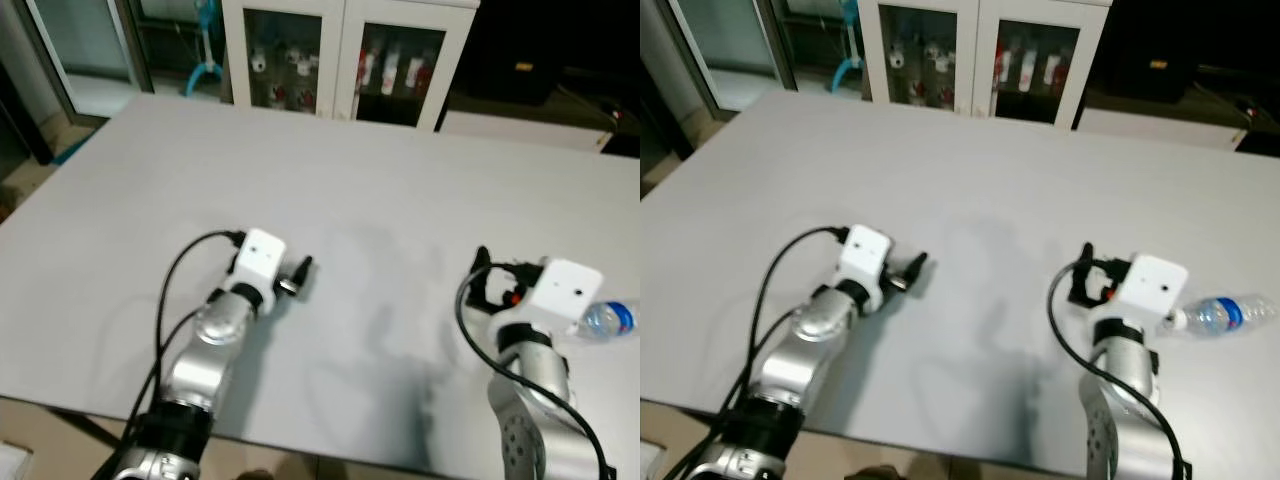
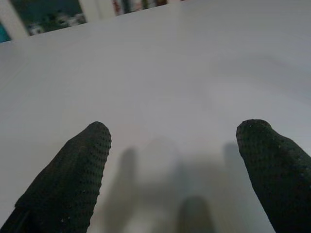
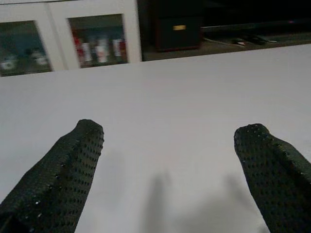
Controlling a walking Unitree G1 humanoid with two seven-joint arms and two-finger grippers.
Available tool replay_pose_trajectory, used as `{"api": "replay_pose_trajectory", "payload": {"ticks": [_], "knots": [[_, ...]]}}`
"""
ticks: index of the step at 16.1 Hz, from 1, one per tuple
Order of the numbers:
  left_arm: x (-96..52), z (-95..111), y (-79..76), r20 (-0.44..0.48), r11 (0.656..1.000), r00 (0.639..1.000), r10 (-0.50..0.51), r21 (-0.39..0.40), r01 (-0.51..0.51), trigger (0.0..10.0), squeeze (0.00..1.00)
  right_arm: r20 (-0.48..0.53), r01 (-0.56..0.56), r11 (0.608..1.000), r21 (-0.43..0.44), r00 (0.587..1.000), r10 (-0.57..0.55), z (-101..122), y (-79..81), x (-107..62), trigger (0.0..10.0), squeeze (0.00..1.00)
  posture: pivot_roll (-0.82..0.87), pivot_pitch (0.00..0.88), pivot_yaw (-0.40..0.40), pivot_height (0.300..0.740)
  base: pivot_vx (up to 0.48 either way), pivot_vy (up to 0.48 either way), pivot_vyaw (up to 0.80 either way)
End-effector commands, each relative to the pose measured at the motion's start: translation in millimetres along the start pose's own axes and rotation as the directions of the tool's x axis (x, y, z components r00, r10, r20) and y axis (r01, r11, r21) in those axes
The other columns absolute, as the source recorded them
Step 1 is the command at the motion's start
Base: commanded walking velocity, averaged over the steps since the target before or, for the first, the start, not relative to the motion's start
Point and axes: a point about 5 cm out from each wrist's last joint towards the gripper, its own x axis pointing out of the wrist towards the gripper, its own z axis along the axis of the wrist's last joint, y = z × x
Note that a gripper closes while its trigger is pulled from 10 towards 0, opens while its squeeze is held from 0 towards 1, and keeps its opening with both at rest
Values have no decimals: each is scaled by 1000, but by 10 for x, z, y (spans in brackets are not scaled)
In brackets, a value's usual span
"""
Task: Picking trash to rubbish bin
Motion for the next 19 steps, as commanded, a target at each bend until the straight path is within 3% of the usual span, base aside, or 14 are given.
{"api": "replay_pose_trajectory", "payload": {"ticks": [1, 5, 10, 12, 16, 19], "knots": [[14, 53, -41, 15, 1000, 1000, -19, 8, 19, 10000, 0, -27, 38, 999, 1, 999, -38, -30, -50, 12, 10000, 0, 185, 90, -48, 740, 0, 0, 0], [6, 53, -29, 13, 1000, 1000, -22, 15, 22, 10000, 0, -41, 103, 995, 11, 994, -102, -39, -96, 61, 10000, 0, 191, 92, -42, 740, 0, 0, 0], [-26, 31, -5, -3, 999, 999, -33, 29, 33, 10000, 0, -69, 124, 990, 64, 990, -120, -25, -52, 257, 10000, 0, 208, 112, -22, 740, 0, 0, 0], [-42, 26, 16, -9, 999, 999, -37, 37, 37, 10000, 0, -78, 141, 988, 56, 988, -136, -35, -42, 328, 10000, 0, 214, 122, -14, 740, 0, 0, 0], [-92, 9, 59, -31, 996, 998, -63, 65, 65, 10000, 0, -63, 293, 956, 19, 955, -292, 12, -121, 473, 10000, 0, 231, 152, 17, 740, 0, 0, 0], [-104, -3, 73, -45, 994, 996, -78, 76, 81, 10000, 0, -34, 321, 947, 5, 946, -321, 47, -66, 520, 10000, 0, 236, 157, 26, 740, 0, 0, 0]]}}
